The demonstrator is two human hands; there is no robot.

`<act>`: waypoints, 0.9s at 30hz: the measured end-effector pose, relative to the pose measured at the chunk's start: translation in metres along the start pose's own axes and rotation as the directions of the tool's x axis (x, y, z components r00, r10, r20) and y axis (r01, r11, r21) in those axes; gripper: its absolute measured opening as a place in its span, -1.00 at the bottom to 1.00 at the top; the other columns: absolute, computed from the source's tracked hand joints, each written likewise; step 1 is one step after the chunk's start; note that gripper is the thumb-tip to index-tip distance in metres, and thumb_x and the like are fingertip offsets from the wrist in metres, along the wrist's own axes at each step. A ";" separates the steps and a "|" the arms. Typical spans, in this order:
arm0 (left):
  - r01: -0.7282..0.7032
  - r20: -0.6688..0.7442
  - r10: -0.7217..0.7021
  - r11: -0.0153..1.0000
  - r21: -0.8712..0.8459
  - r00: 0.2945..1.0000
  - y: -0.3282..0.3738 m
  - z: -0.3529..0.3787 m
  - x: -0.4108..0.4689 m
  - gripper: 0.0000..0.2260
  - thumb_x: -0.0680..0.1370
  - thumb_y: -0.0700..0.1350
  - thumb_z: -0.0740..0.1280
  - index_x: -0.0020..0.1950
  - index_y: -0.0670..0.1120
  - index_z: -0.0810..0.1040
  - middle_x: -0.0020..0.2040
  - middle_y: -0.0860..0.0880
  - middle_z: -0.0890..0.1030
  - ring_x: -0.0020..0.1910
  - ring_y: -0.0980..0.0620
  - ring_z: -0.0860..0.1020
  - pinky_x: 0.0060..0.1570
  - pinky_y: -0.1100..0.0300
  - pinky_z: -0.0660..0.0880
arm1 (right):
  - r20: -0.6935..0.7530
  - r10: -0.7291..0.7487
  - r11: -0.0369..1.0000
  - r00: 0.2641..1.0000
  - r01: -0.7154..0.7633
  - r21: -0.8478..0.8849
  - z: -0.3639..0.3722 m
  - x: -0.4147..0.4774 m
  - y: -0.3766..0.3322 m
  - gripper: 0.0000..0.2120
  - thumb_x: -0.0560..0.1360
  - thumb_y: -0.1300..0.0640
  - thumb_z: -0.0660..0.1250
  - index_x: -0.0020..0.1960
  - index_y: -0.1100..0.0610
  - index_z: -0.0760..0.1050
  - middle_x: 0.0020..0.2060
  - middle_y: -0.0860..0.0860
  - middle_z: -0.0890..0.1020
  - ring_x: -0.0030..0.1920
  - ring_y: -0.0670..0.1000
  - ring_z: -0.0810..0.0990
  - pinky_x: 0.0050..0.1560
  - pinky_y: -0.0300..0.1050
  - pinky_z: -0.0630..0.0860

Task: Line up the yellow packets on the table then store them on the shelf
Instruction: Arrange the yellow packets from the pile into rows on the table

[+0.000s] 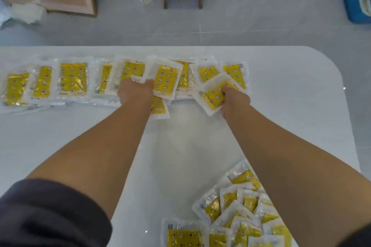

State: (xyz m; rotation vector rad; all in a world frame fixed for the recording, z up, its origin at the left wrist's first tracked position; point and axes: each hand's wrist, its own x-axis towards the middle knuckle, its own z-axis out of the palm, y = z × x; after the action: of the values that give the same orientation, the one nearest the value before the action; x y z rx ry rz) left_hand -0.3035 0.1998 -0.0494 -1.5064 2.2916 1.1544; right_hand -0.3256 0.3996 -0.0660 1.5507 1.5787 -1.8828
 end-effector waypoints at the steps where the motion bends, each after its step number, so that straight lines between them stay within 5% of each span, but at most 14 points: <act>1: -0.021 0.006 0.020 0.999 0.040 1.000 0.000 -0.003 0.000 -0.50 0.48 0.14 0.41 0.28 -0.16 0.48 0.20 -0.10 0.56 0.15 -0.11 0.55 -0.09 0.14 0.37 | 0.023 -0.019 0.998 1.000 0.020 -0.057 -0.003 0.002 0.001 -0.79 0.44 0.30 0.40 0.00 0.11 0.45 -0.12 0.01 0.55 -0.03 0.10 0.59 0.12 0.14 0.57; 3: -0.047 0.033 0.044 0.995 0.093 0.998 -0.004 -0.011 0.000 -0.48 0.46 0.20 0.40 0.25 -0.15 0.51 0.17 -0.10 0.57 0.12 -0.10 0.54 -0.10 0.15 0.36 | 0.058 -0.072 0.971 0.996 0.084 -0.224 -0.015 0.006 -0.001 -0.78 0.40 0.27 0.43 -0.16 0.04 0.41 -0.16 0.02 0.57 0.00 0.14 0.62 0.10 0.19 0.57; 6: -0.046 0.052 0.036 0.980 0.195 0.998 -0.011 -0.030 0.003 -0.45 0.48 0.25 0.34 0.18 -0.20 0.54 0.11 -0.17 0.60 0.08 -0.16 0.55 -0.11 0.11 0.36 | 0.087 -0.137 0.881 0.987 0.162 -0.445 -0.031 0.005 -0.016 -0.78 0.38 0.19 0.48 -0.12 0.04 0.45 -0.06 0.10 0.63 -0.01 0.16 0.64 0.04 0.16 0.60; 11: -0.163 -0.073 0.188 0.950 0.266 0.979 -0.004 -0.058 -0.001 -0.58 0.62 0.06 0.15 0.21 -0.29 0.49 0.16 -0.27 0.54 0.14 -0.28 0.49 -0.07 0.04 0.33 | 0.225 -0.084 0.837 0.971 0.191 -0.513 -0.040 0.008 -0.051 -0.86 0.53 0.35 0.27 -0.04 0.12 0.44 -0.16 0.06 0.57 -0.20 0.05 0.59 -0.32 -0.06 0.52; 14: -0.273 -0.098 0.289 0.950 0.151 0.952 0.023 -0.048 -0.013 -0.71 0.63 -0.09 0.08 0.17 -0.24 0.46 0.16 -0.23 0.51 0.16 -0.22 0.46 -0.08 0.17 0.24 | 0.295 -0.181 0.809 0.938 0.313 -0.498 -0.036 0.018 -0.064 -0.76 0.51 0.32 0.30 0.16 0.17 0.46 0.01 0.11 0.61 -0.11 0.08 0.62 -0.21 -0.07 0.58; 18: -0.346 0.121 0.334 0.933 0.097 0.935 0.051 0.001 -0.018 -0.73 0.61 -0.15 0.11 0.26 -0.16 0.45 0.21 -0.11 0.50 0.14 -0.04 0.47 -0.09 0.25 0.27 | 0.302 -0.338 0.678 0.892 0.453 -0.579 -0.025 0.039 -0.067 -0.59 0.47 0.26 0.35 0.31 0.14 0.43 0.12 0.08 0.59 -0.02 0.09 0.63 0.00 -0.03 0.59; 21: -0.417 0.207 0.380 0.890 0.185 0.902 0.054 0.034 -0.012 -0.75 0.60 -0.19 0.14 0.21 -0.20 0.50 0.20 -0.16 0.55 0.15 -0.14 0.51 -0.07 0.15 0.37 | 0.351 -0.403 0.469 0.845 0.520 -0.714 -0.017 0.054 -0.064 -0.44 0.49 0.23 0.32 0.46 0.11 0.28 0.30 0.11 0.47 0.22 0.12 0.53 0.18 -0.08 0.49; 25: -0.379 0.108 0.363 0.894 0.239 0.926 0.052 0.043 -0.017 -0.70 0.55 -0.26 0.21 0.28 -0.13 0.41 0.23 -0.12 0.48 0.15 -0.12 0.50 -0.04 0.10 0.43 | 0.587 -0.435 0.040 0.683 0.666 -0.745 -0.022 0.051 -0.047 -0.62 0.39 0.25 0.27 0.20 0.08 0.43 0.21 0.14 0.44 0.16 0.20 0.48 0.06 -0.02 0.45; 27: -0.447 0.090 0.439 0.858 0.252 0.894 0.042 0.036 -0.026 -0.68 0.53 -0.22 0.26 0.28 -0.09 0.39 0.21 -0.10 0.46 0.15 -0.10 0.48 -0.01 0.07 0.44 | 0.650 -0.419 -0.057 0.634 0.696 -0.716 -0.038 0.039 -0.035 -0.53 0.46 0.22 0.29 0.36 0.11 0.38 0.41 0.14 0.31 0.33 0.22 0.37 0.23 0.06 0.41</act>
State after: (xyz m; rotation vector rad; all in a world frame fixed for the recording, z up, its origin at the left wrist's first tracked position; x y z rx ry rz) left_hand -0.3360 0.2509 -0.0395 -0.8818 2.7273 0.8905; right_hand -0.3457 0.4606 -0.0720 -0.0229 2.6786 -0.6223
